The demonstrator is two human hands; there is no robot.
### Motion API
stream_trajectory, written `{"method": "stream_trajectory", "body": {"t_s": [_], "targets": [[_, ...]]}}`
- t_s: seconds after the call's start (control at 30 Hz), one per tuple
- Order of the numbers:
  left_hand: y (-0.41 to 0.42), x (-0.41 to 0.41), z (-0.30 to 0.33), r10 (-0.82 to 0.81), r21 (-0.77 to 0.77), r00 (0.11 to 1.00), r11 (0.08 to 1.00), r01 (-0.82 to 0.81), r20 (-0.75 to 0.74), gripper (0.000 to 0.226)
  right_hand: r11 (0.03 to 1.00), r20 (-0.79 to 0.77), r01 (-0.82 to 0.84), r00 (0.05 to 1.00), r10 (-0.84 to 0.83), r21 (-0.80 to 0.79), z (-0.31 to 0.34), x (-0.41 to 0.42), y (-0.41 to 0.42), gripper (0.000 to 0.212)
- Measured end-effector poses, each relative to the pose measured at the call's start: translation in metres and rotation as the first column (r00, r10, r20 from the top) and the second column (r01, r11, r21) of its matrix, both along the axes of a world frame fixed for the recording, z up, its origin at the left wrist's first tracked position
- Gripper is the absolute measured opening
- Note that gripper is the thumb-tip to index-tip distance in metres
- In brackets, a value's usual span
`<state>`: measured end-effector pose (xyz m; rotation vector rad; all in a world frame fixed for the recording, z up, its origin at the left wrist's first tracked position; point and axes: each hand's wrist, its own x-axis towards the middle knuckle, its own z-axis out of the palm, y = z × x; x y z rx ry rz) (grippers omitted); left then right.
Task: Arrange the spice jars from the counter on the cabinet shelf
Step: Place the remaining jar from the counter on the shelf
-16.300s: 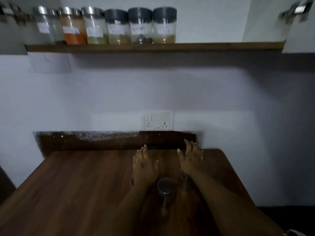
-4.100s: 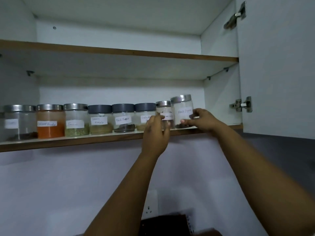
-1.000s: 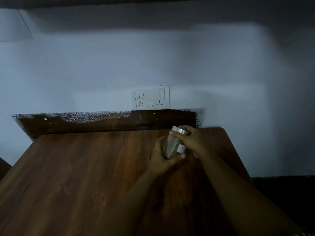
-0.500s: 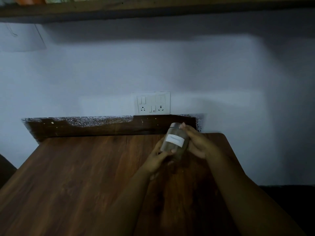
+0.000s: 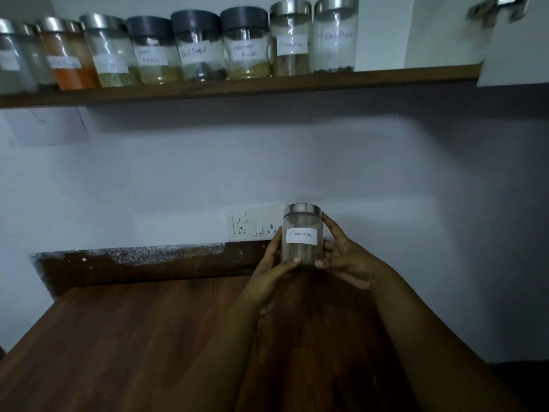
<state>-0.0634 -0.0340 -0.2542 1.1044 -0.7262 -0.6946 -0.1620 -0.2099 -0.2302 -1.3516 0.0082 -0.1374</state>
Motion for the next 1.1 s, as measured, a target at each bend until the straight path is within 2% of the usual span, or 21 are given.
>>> {"method": "stream_trajectory", "body": {"t_s": [0.1, 0.17, 0.23, 0.4, 0.53, 0.67, 0.7, 0.77, 0.83, 0.9, 0.97, 1.03, 1.1], "targets": [[-0.004, -0.006, 0.026, 0.060, 0.067, 0.971, 0.995, -0.078, 0.231, 0.089, 0.989, -0.018, -0.003, 1.000, 0.001, -0.145, 0.032, -0.010, -0.005, 0.116], [-0.010, -0.014, 0.051, 0.103, 0.089, 0.901, 0.984, -0.154, 0.421, 0.088, 0.973, -0.006, 0.049, 0.999, -0.052, -0.224, 0.059, -0.018, -0.006, 0.123], [-0.018, -0.021, 0.080, 0.133, 0.053, 0.837, 0.980, -0.190, 0.531, 0.086, 0.942, 0.071, 0.144, 0.989, -0.128, -0.304, 0.087, -0.027, -0.007, 0.126], [-0.039, -0.025, 0.162, 0.231, -0.181, 0.723, 0.972, -0.148, 0.651, 0.080, 0.830, 0.348, 0.387, 0.903, -0.253, -0.402, 0.177, -0.047, -0.015, 0.124], [-0.068, -0.029, 0.233, 0.358, -0.387, 0.663, 0.915, -0.110, 0.657, 0.071, 0.733, 0.526, 0.539, 0.799, -0.290, -0.415, 0.253, -0.057, -0.025, 0.119], [-0.094, -0.022, 0.287, 0.431, -0.459, 0.560, 0.883, -0.100, 0.708, 0.064, 0.523, 0.566, 0.654, 0.749, -0.344, -0.547, 0.309, -0.054, -0.046, 0.122], [-0.100, -0.016, 0.294, 0.462, -0.448, 0.478, 0.881, -0.152, 0.747, 0.063, 0.490, 0.553, 0.660, 0.749, -0.365, -0.570, 0.318, -0.052, -0.053, 0.123], [-0.109, -0.001, 0.299, 0.526, -0.446, 0.208, 0.831, -0.332, 0.825, 0.061, 0.472, 0.506, 0.658, 0.753, -0.421, -0.588, 0.330, -0.045, -0.072, 0.120], [-0.113, 0.016, 0.296, 0.613, -0.554, -0.030, 0.690, -0.465, 0.789, 0.053, 0.445, 0.430, 0.625, 0.773, -0.466, -0.641, 0.334, -0.039, -0.088, 0.117], [-0.115, 0.034, 0.288, 0.711, -0.673, -0.144, 0.550, -0.495, 0.688, 0.033, 0.414, 0.348, 0.578, 0.788, -0.508, -0.704, 0.334, -0.032, -0.100, 0.116], [-0.117, 0.053, 0.277, 0.722, -0.728, -0.263, 0.459, -0.510, 0.640, 0.014, 0.444, 0.286, 0.566, 0.783, -0.552, -0.694, 0.333, -0.023, -0.107, 0.113], [-0.121, 0.065, 0.267, 0.648, -0.759, -0.420, 0.423, -0.495, 0.635, 0.018, 0.455, 0.265, 0.568, 0.777, -0.571, -0.685, 0.333, -0.013, -0.112, 0.113], [-0.122, 0.068, 0.263, 0.612, -0.777, -0.489, 0.403, -0.484, 0.622, 0.020, 0.449, 0.252, 0.559, 0.777, -0.577, -0.697, 0.334, -0.003, -0.117, 0.117]]}}
